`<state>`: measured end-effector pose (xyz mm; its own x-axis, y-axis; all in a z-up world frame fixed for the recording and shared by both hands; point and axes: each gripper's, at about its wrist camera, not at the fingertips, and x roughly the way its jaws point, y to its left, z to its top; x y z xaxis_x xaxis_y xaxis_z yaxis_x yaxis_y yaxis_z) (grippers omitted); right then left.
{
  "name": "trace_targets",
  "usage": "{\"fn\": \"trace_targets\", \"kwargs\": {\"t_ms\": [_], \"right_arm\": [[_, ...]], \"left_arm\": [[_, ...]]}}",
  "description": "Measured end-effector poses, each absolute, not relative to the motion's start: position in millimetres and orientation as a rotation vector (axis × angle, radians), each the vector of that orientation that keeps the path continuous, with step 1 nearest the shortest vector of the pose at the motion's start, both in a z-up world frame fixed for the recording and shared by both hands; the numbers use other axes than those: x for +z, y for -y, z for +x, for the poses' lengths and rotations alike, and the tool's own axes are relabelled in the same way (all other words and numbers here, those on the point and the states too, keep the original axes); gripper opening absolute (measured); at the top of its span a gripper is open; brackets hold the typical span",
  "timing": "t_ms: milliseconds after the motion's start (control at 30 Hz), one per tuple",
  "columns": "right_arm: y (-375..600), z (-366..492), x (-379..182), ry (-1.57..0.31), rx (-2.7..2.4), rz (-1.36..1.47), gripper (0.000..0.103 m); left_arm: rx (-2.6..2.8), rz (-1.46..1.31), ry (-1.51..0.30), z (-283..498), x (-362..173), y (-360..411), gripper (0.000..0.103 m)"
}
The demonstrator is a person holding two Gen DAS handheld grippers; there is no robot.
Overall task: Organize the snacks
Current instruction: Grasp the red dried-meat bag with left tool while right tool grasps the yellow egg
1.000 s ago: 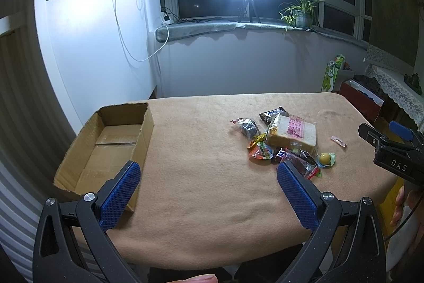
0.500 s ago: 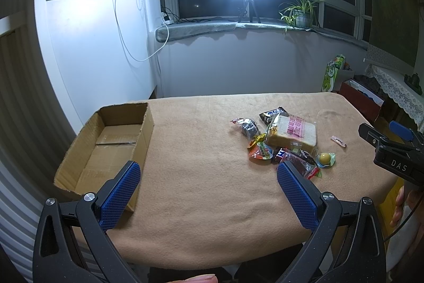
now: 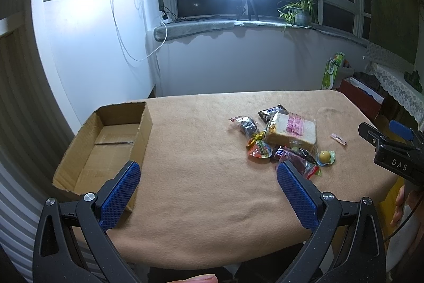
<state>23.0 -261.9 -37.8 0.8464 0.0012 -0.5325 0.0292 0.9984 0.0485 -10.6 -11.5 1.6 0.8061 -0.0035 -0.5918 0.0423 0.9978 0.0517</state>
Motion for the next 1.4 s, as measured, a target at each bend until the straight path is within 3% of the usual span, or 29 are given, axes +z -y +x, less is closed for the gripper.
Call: {"fn": "trace_targets", "kwargs": {"t_ms": [200, 467, 667, 933, 1133, 1400], "right_arm": [[269.1, 30.1, -64.9, -0.633, -0.019, 0.049, 0.103], [290.2, 47.0, -141.7, -0.811, -0.028, 0.063, 0.103], [299.9, 44.6, -159.0, -0.798, -0.009, 0.056, 0.103], [300.1, 31.0, -167.6, -0.644, 0.054, -0.01, 0.103], [299.2, 36.5, -165.0, -0.635, 0.056, -0.005, 0.103], [291.5, 60.5, -140.5, -0.601, 0.122, -0.015, 0.103]], "left_arm": [[-0.035, 0.071, -0.681, -0.1, -15.8, 17.9, 0.102], [-0.063, 0.079, -0.813, 29.1, -89.8, 31.9, 0.102], [-0.07, 0.145, -0.871, 43.7, -129.7, 50.2, 0.103], [-0.142, 0.037, -0.798, 41.3, -139.8, 36.0, 0.103], [-0.142, 0.038, -0.682, 32.3, -145.5, 37.0, 0.103], [-0.217, 0.027, -0.745, 48.1, -119.9, 58.3, 0.103]]}}
